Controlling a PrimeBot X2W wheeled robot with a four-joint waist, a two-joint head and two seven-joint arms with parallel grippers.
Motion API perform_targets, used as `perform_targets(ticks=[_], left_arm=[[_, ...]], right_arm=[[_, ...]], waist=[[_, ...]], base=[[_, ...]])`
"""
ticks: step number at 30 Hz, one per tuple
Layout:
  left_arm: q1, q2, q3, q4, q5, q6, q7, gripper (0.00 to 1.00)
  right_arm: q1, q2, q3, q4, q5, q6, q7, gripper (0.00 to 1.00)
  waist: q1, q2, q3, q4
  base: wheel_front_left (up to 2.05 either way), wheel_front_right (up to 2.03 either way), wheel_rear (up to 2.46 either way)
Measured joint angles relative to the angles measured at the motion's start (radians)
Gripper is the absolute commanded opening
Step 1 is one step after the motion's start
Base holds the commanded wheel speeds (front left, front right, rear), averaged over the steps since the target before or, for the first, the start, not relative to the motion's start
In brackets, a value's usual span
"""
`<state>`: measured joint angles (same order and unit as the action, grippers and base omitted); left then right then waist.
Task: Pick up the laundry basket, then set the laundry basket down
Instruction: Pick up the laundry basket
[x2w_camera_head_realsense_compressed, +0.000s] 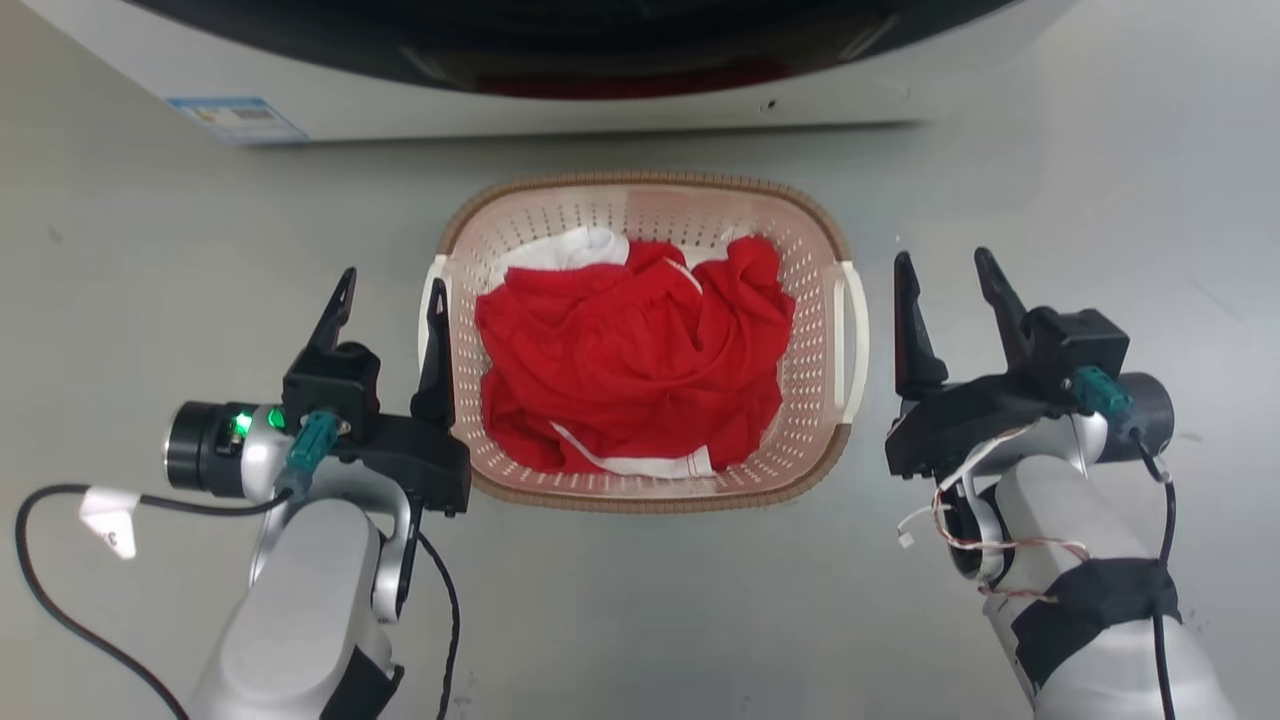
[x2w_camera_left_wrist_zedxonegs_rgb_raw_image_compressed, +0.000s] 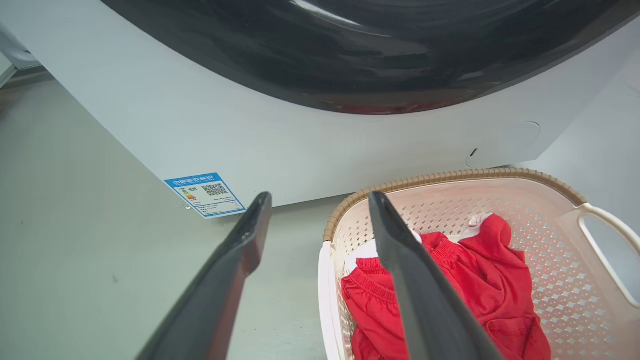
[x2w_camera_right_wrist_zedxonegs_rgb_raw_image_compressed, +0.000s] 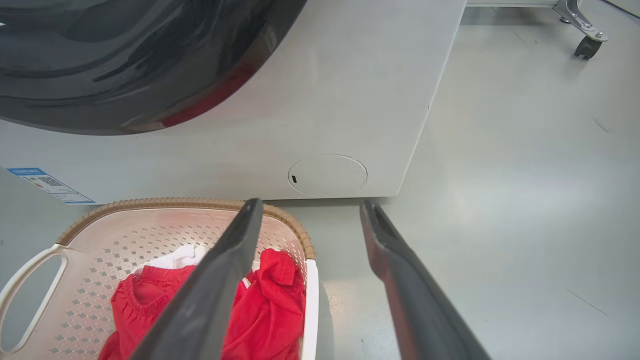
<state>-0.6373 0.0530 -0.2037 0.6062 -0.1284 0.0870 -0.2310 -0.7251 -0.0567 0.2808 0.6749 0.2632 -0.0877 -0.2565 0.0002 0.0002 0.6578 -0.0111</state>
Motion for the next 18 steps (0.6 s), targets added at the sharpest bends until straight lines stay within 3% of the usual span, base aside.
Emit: perform_targets(ticks=[18], left_arm=[[-0.136,-0.01,-0.002,0.165,-0.014,-0.019,-0.008,1.0]], right_arm=[[-0.113,-0.004,0.028,0.128,0.011,0.009,0.0,1.0]], waist=[[-0.0001,-0.0001,0.216,0.012]], base=[[0.0,0.0,0.0]])
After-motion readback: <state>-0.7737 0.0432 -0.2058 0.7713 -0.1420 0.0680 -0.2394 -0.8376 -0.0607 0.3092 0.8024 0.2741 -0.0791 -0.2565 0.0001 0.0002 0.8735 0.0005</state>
